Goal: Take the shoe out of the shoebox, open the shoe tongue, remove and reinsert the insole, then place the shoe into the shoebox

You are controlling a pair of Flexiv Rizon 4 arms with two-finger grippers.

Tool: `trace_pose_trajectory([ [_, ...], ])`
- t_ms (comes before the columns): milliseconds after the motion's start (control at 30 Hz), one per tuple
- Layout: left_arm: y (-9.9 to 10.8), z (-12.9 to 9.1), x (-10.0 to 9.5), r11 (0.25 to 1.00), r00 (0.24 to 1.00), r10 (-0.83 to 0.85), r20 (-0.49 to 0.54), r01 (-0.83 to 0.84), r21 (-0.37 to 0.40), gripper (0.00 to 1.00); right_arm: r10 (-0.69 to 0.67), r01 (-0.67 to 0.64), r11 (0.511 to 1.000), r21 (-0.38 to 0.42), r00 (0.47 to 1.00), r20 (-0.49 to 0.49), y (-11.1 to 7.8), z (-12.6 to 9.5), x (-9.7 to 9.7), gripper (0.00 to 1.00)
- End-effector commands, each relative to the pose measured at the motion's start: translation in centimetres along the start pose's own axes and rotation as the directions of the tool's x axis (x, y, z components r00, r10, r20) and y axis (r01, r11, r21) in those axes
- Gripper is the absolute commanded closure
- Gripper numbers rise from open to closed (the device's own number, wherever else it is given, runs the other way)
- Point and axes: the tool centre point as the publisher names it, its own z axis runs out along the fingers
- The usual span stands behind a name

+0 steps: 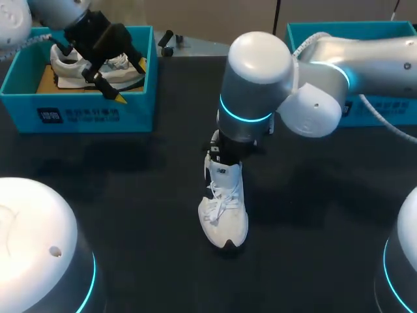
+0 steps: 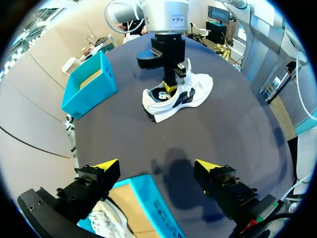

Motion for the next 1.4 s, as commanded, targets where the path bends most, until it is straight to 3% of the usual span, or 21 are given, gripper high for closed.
trace_pose_trajectory([
  [33,0.0,0.0,0.0,1.000,1.000,0.001,-0.001,-0.001,-0.003,0.00,-0.014,0.013,0.999,0.030,1.000,0.012,0.2,1.3,0.3,1.00],
  [233,0.0,0.0,0.0,1.000,1.000,0.001,-0.001,-0.001,-0.003,0.00,-0.022,0.021,0.999,0.044,1.000,0.013,0.1,2.0,0.4,1.00],
  [567,0.0,0.0,0.0,1.000,1.000,0.001,-0.001,-0.001,-0.003,0.00,-0.052,0.054,0.998,-0.020,0.997,0.055,1.9,-0.2,0.2,1.00],
  [867,0.0,0.0,0.0,1.000,1.000,0.001,-0.001,-0.001,-0.003,0.00,-0.083,0.083,0.996,0.038,0.996,0.017,2.6,3.0,0.2,1.00],
  [1000,0.0,0.0,0.0,1.000,1.000,0.001,-0.001,-0.001,-0.003,0.00,-0.078,0.077,0.996,0.044,0.997,0.013,2.2,3.0,0.1,1.00],
  [1233,0.0,0.0,0.0,1.000,1.000,0.001,-0.001,-0.001,-0.003,0.00,-0.063,0.064,0.998,-0.026,0.997,0.036,3.1,0.6,0.2,1.00],
  [1400,0.0,0.0,0.0,1.000,1.000,0.001,-0.001,-0.001,-0.003,0.00,-0.092,0.094,0.992,-0.083,0.996,0.023,4.7,1.5,1.0,1.00],
])
